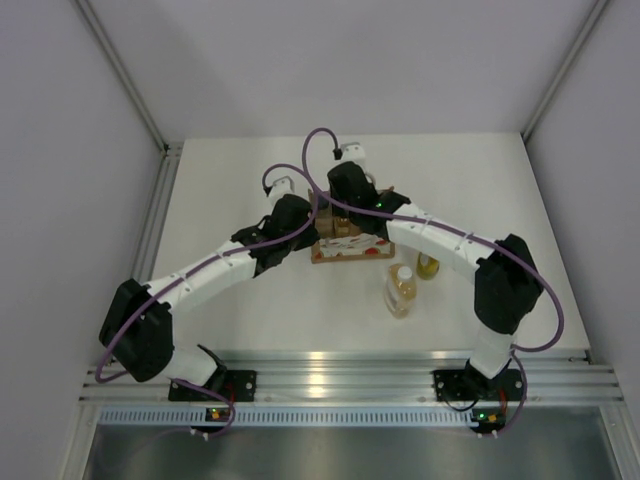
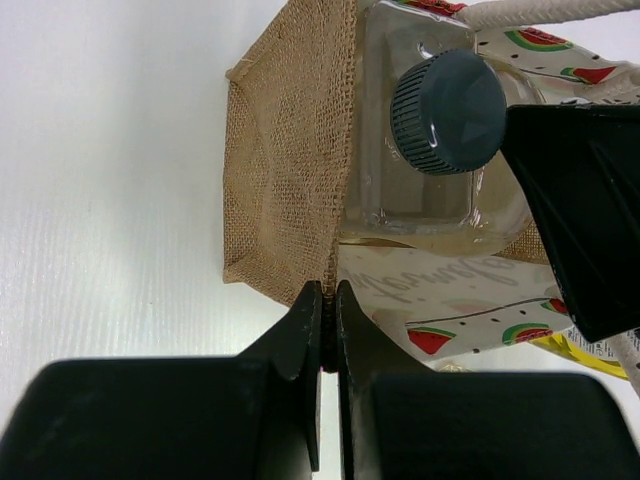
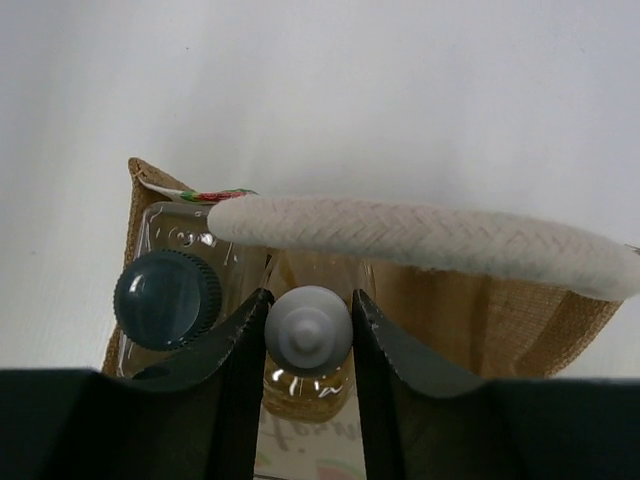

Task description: Take the personal care products out of the canvas bag

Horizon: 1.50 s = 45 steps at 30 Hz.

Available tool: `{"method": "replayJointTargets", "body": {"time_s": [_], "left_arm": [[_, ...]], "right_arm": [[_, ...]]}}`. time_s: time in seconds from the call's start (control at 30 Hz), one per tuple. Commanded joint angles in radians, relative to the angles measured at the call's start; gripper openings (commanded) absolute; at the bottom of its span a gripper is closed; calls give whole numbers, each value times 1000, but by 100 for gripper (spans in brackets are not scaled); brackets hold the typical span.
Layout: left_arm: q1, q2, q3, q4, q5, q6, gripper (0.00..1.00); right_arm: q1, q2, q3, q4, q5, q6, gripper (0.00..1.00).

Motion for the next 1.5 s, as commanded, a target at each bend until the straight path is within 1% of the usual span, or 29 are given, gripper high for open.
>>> {"method": "replayJointTargets", "body": {"time_s": [0.0,0.03,0.1,0.4,0.5,0.97,1.1,1.3,1.47], "left_arm": [[-8,-54,-7,8,9,18,0],[-8,-54,-6,8,5,18,0],[-10,-55,-6,8,6,18,0],[-8,-54,-4,8,8,21,0],[-8,-55,-2,6,9,21,0],[-8,-60,-1,8,9,20,0],[-10,-63,1,6,9,20,0],[-8,-60,2,8,12,17,0],[-8,-66,1,6,17,15,0]], "right_arm": [[12,7,36,33,5,4,20],[12,-3,38,33,5,4,15],[14,-14,41,33,3,1,0],[14,-126,75,31,8,-35,0],[14,-151,122,7,2,-45,0],[14,-249,294,-133,-12,-89,0],[15,-301,343,-168,-32,-103,0],[14,-376,427,-265,-40,-138,0],[12,-453,438,-315,-21,-169,0]]}}
